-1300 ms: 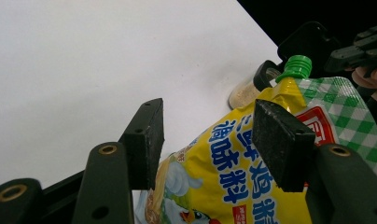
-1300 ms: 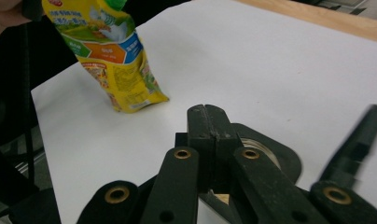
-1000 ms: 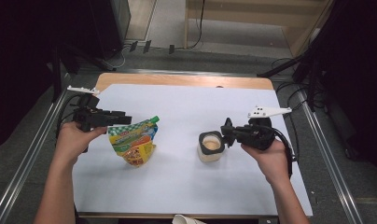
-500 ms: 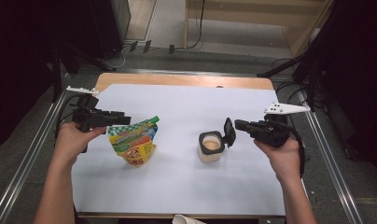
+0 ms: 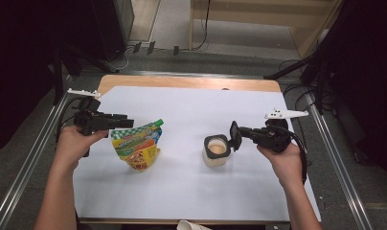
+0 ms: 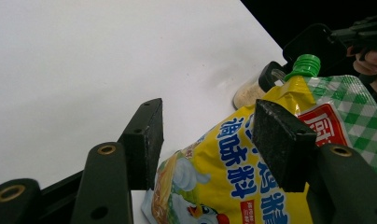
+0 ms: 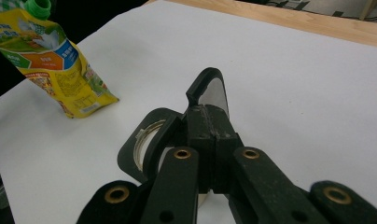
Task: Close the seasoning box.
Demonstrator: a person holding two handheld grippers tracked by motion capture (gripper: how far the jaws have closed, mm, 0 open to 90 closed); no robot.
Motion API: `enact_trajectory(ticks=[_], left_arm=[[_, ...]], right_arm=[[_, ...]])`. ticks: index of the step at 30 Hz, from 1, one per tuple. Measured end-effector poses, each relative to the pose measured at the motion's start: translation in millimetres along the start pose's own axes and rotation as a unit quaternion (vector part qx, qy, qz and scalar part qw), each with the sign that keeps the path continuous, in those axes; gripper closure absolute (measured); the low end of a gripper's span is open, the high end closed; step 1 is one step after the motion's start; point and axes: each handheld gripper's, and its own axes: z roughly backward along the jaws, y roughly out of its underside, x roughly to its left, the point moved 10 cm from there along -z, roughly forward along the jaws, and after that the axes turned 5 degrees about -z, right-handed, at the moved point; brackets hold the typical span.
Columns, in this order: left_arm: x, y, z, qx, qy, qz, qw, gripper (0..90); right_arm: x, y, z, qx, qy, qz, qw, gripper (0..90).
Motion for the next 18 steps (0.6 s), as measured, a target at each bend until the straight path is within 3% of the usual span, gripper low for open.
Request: enact_trajectory(ticks=[9,14,18], left_arm=[[-0.2,0.3,-0.4,0.001,0.000,0.000,1.0000,44.3],[0.1,0.7,-2.5,0.003,0.000,0.002,1.0000,43.6],[0.5,0.9,-2.5,0.003,-0.002,0.003,1.0000,43.6]], right_arm=[[5.1,7.2,-12.1,0.014,-0.012,0.002,0.9998,90.0],[8.9,11.4,-18.5,0.019,-0.033,-0.011,0.9992,90.0],[14.0,15.0,-25.3,0.028,-0.031,0.000,0.9991,90.0]])
